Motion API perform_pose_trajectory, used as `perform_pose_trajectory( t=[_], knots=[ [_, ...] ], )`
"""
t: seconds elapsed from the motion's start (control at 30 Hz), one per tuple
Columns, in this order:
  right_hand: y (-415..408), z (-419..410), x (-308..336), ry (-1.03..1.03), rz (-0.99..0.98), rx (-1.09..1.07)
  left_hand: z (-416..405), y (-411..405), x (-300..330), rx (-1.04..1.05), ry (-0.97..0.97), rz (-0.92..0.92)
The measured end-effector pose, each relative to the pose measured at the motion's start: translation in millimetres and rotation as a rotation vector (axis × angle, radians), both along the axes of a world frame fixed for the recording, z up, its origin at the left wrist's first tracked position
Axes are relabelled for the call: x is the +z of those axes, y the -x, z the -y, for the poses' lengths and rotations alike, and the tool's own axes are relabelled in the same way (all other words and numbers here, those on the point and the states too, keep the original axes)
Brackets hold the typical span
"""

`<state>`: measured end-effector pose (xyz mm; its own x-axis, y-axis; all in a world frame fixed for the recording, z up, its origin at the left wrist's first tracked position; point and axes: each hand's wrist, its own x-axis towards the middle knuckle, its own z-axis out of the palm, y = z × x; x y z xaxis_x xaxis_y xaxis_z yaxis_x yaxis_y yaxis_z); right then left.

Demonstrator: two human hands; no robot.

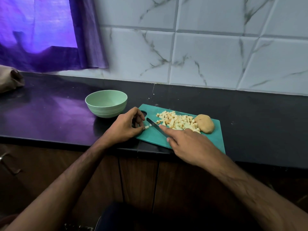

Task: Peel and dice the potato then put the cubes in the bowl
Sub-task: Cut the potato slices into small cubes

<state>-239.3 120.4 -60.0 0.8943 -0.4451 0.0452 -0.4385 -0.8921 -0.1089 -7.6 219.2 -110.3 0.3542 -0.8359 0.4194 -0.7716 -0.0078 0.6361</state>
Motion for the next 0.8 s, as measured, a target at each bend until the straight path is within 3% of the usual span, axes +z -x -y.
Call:
perform_pose_trajectory(
  t=[0.8],
  knots=[
    [-1.3, -8.7, -20.4, -0.027, 0.028, 0.065, -0.2, -2.2, -0.1, 0.046, 0.004, 0.032]
  ],
)
